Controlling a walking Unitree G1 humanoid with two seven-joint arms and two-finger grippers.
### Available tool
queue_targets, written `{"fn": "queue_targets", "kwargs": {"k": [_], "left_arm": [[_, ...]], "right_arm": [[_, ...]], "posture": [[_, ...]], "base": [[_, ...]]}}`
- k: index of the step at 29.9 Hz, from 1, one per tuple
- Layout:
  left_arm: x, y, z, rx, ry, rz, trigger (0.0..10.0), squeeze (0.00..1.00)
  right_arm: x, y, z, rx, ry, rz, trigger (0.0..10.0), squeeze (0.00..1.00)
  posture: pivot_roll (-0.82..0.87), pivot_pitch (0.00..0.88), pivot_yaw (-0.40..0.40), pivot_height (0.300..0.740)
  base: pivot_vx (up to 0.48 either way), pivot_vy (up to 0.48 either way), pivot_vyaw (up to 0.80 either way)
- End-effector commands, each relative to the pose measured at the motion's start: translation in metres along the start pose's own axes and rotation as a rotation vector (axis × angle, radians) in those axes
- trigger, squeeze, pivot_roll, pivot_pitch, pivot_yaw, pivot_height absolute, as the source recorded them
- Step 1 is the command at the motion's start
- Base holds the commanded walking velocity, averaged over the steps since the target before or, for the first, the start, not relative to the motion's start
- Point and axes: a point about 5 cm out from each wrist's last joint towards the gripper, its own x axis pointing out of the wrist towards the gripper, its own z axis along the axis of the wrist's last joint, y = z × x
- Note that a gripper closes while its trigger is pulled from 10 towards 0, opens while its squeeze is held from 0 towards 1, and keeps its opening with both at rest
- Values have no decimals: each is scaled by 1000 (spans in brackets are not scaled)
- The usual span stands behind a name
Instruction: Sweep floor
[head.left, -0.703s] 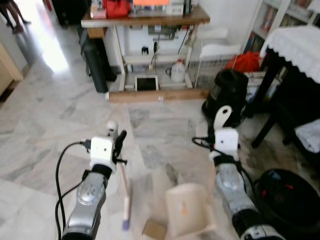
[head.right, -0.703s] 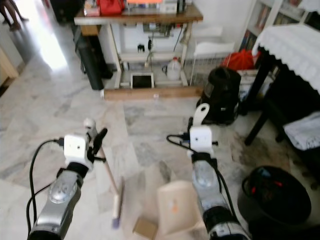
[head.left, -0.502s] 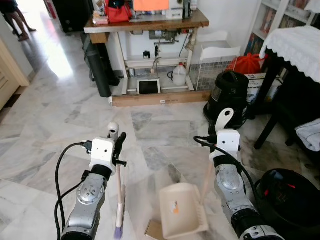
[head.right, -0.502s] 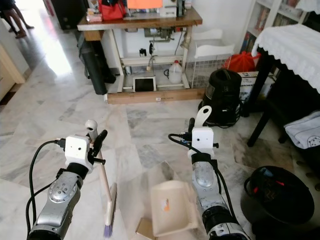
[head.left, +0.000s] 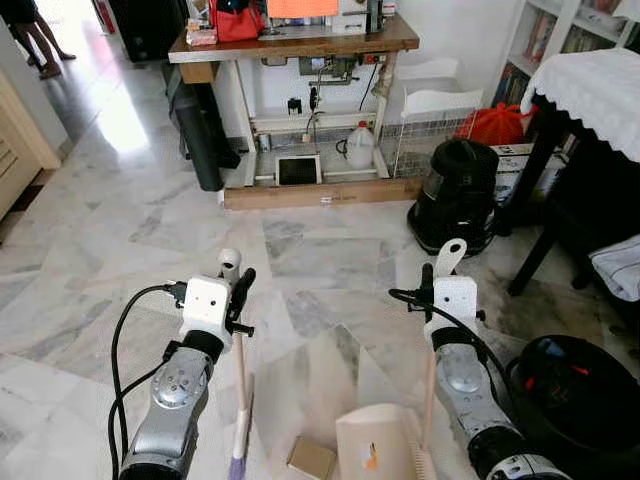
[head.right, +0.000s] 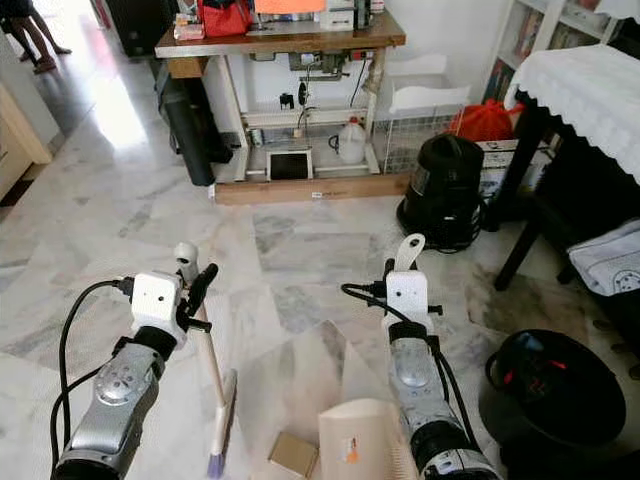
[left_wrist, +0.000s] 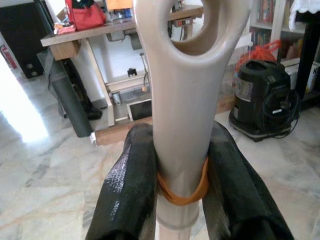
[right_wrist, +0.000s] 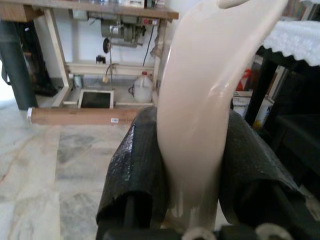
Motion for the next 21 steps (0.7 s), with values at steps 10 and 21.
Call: {"fn": "queue_targets", "kwargs": {"k": [10,21], "left_arm": [[2,2,5,3,-6,-28,10000,0],[1,2,5,3,-4,-40,10000,0]], "right_arm": [[-8,3,-16,-9,90,-3,10000,0],[-14,0,-33,28,212,-44,10000,0]], "posture": [[126,44,79,740],[128,41,83,740]], "base": [[0,0,0],[0,0,0]]}}
